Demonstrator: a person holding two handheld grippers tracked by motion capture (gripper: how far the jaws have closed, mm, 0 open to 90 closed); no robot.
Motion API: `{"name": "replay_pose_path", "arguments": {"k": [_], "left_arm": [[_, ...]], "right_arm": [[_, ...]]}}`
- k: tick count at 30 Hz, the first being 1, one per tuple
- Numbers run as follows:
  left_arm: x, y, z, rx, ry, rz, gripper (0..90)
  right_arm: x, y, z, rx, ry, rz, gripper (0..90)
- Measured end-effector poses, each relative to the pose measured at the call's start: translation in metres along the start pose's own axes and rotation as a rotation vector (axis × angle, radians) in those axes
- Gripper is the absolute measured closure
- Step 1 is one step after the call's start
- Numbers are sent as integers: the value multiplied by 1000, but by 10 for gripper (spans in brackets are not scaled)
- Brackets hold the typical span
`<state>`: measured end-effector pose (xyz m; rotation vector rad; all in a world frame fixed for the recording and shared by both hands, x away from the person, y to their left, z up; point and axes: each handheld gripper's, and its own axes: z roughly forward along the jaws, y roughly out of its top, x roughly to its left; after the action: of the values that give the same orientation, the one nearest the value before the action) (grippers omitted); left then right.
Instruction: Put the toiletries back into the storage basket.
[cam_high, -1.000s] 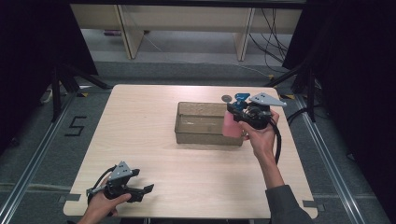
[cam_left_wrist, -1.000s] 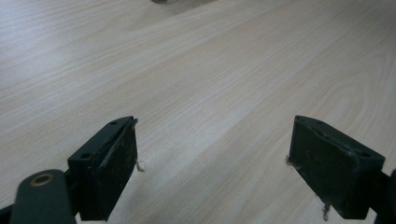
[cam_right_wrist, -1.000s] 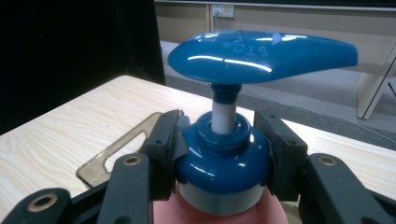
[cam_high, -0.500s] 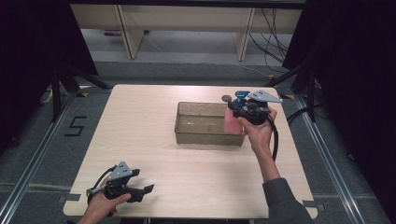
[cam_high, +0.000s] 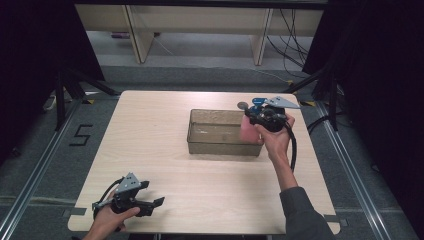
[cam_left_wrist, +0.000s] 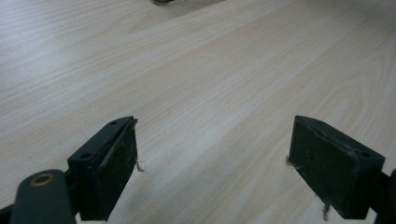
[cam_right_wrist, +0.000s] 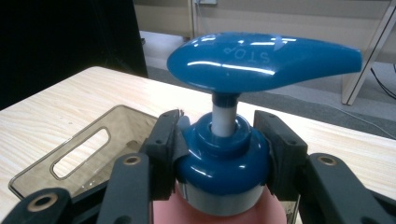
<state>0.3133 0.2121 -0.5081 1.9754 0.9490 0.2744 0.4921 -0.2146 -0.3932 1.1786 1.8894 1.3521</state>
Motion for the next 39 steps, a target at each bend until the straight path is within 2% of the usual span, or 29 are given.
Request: {"name": "replay_pose_path", "arguments": {"k": [3, 4, 5, 10, 12, 14, 16, 18, 19, 20, 21, 23, 26, 27, 28, 30, 31, 32, 34, 37, 38, 39], "left_arm": [[0, 0, 0, 1, 0, 1, 148], [0, 0, 0, 0, 0, 0, 149], [0, 0, 0, 0, 1, 0, 149], [0, 0, 0, 2, -1, 0, 149], [0, 0, 0, 2, -3, -2, 149], [0, 0, 0, 3, -3, -1, 149], [0, 0, 0, 3, -3, -2, 149], [0, 0, 0, 7, -2, 2, 149], [0, 0, 0, 9, -2, 1, 149], [0, 0, 0, 8, -2, 0, 149], [0, 0, 0, 10, -2, 2, 149], [0, 0, 0, 10, -3, 2, 148], [0, 0, 0, 9, -2, 1, 149], [0, 0, 0, 9, -2, 1, 149], [0, 0, 0, 8, -2, 1, 149], [0, 0, 0, 4, -4, -1, 149], [0, 0, 0, 4, -4, -1, 148], [0, 0, 0, 8, -3, 2, 149], [0, 0, 0, 8, -3, 2, 149], [0, 0, 0, 4, -4, -1, 148], [0, 0, 0, 4, -4, -1, 149], [0, 0, 0, 4, -4, -1, 149]], "right_arm": [[-1, -2, 1, 7, -12, -9, 535], [0, -4, 2, 10, -3, 7, 535], [-1, -4, 3, 13, -13, -10, 535], [-3, -11, 6, 28, -17, 9, 535], [-5, -12, 6, 35, -24, -9, 535], [-4, -14, 7, 41, -26, 5, 535], [-7, -16, 8, 40, -29, -20, 535], [-5, -18, 8, 49, -16, 18, 535], [-7, -19, 9, 40, -15, -21, 534], [-6, -20, 7, 55, -27, 0, 535], [-7, -21, 8, 45, -17, -11, 534], [-7, -23, 8, 45, -13, 5, 534], [-9, -26, 7, 40, -14, -19, 535], [-6, -27, 7, 47, -13, 26, 535], [-8, -28, 7, 50, -9, -10, 535], [-9, -29, 8, 37, -20, -26, 534], [-6, -30, 8, 52, -6, 9, 535], [-6, -30, 8, 59, -4, 11, 534], [-8, -31, 8, 52, -8, -22, 534], [-7, -33, 8, 64, 5, 4, 534], [-8, -34, 9, 59, -10, -9, 534], [-7, -35, 9, 51, -15, 1, 534]]}}
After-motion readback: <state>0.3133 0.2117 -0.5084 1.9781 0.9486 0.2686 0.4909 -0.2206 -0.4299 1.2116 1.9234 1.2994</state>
